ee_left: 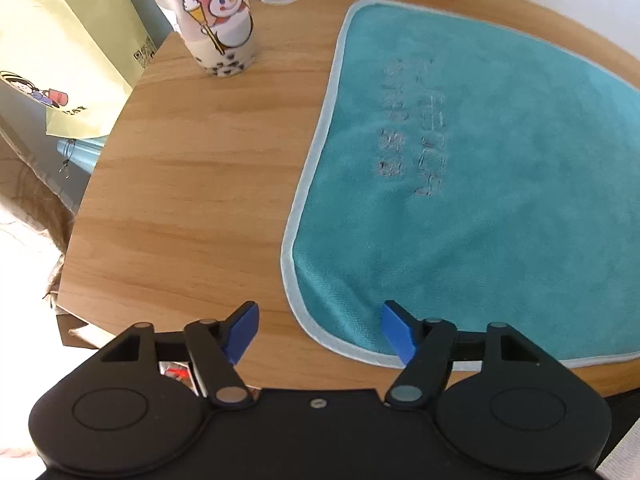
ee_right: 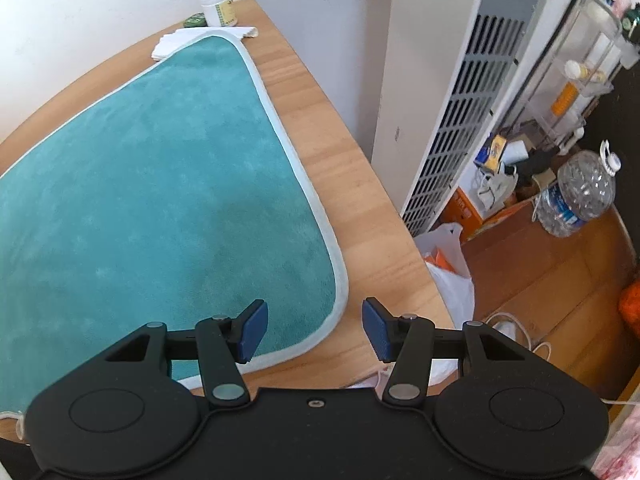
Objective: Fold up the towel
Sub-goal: 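Move both open tools along the towel to its white-piped edge, then grasp the piped towel edge with the right tool while the left tool grasps another edge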
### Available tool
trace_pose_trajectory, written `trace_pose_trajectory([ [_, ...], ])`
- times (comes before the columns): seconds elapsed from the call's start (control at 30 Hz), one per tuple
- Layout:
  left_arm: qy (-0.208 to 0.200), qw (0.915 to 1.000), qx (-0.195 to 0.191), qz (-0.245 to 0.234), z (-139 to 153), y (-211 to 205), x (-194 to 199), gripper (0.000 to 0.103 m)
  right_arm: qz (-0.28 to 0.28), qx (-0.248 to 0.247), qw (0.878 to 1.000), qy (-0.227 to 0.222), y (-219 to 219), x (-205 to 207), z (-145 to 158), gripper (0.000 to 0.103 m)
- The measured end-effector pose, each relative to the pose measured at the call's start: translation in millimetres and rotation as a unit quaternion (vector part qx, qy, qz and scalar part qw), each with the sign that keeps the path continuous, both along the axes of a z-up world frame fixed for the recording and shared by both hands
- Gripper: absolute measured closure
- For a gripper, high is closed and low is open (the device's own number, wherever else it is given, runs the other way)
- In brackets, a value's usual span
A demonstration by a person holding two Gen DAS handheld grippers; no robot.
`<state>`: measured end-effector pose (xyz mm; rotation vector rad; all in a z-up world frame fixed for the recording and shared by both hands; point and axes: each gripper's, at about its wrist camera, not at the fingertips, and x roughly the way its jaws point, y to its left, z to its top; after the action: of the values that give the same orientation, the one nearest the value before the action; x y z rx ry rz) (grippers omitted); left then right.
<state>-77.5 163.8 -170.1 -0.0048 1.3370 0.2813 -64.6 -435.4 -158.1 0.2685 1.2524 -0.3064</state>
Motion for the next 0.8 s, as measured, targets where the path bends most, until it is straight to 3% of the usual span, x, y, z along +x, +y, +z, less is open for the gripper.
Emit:
trace_pose_trajectory([
  [0.03, 0.005, 1.0, -0.001, 0.0, -2.4, 0.2, 0.0, 0.04, -0.004, 0.002, 1.0, 0.001, -0.1, -1.2, -1.0, 0.049],
  [0.1, 0.002, 0.9999, -0.009, 0.006, -5.2, 3.7, -0.6, 0.041, -0.017, 0.016, 1.0, 0.002, -3.3, -5.0, -4.7, 0.058],
  [0.33, 0.003, 0.9993, -0.033, 0.02, -8.7, 16.1, 2.5, 0.044, -0.026, 0.026, 0.999, -0.008, -7.5, -7.3, -5.3, 0.059],
  [0.5, 0.001, 0.9986, -0.046, 0.025, -8.0, 17.3, 2.1, 0.05, -0.034, 0.046, 0.998, -0.013, -9.2, -5.1, -5.4, 0.065],
  [0.53, 0.0, 0.9986, -0.046, 0.025, -7.9, 17.1, 1.9, 0.05, -0.035, 0.047, 0.998, -0.014, -9.2, -5.3, -5.4, 0.068],
  [0.63, -0.006, 0.9984, -0.05, 0.025, -7.9, 18.1, 1.8, 0.052, -0.043, 0.058, 0.997, -0.02, -12.7, -5.5, -6.5, 0.092],
  [0.8, -0.011, 0.9976, -0.067, 0.017, -7.5, 18.9, 3.4, 0.067, -0.045, 0.067, 0.997, -0.013, -15.9, -2.2, -6.9, 0.093],
])
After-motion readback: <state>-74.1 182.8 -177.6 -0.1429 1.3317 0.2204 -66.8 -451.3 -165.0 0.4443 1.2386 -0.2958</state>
